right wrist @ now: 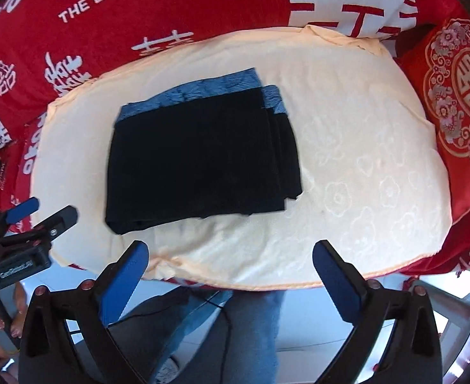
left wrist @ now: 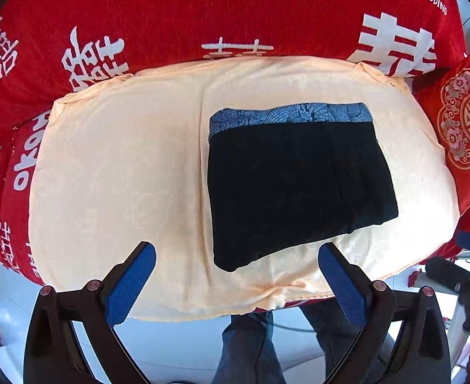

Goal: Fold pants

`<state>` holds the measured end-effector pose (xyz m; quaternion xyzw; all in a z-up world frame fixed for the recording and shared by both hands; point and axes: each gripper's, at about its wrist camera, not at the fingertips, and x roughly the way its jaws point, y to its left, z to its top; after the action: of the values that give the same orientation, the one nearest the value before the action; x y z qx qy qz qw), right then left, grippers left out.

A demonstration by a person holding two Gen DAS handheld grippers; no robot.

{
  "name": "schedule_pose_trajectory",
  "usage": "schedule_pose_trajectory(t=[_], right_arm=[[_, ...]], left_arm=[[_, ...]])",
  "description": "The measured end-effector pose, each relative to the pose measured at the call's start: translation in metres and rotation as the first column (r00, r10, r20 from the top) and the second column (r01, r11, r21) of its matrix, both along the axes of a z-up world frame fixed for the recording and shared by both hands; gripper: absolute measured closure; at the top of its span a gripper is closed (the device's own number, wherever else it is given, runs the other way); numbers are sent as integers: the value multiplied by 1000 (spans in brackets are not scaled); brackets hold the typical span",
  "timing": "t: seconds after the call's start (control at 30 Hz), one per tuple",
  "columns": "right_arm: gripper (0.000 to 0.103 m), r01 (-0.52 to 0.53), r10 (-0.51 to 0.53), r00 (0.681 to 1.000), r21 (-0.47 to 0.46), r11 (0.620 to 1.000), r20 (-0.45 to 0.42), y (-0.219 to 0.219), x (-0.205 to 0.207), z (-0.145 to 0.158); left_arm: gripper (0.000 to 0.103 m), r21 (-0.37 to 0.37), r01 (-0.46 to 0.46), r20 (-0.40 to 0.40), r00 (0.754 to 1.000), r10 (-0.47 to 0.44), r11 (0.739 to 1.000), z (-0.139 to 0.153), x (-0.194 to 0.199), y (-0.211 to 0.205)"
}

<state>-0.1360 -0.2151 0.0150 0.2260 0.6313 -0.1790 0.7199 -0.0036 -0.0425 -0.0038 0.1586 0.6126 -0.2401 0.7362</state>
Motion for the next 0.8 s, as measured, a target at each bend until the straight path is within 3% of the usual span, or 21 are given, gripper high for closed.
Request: schedule_pose_trajectory(t=[0.3,0.47,0.8], right_arm=[[1,6,-5,1000,39,999,-24,13,4,23],[1,-23,24,999,56,998,-21,3,10,33],[1,-62,66,996,58,996,-59,-24,6,35]], left_arm=[[1,34,-32,33,999,31,999,24,0,2],[1,40,-93,-31,995,94,995,24,-10,1],[1,86,-130,-54,989,135,988,25,-36,-13]])
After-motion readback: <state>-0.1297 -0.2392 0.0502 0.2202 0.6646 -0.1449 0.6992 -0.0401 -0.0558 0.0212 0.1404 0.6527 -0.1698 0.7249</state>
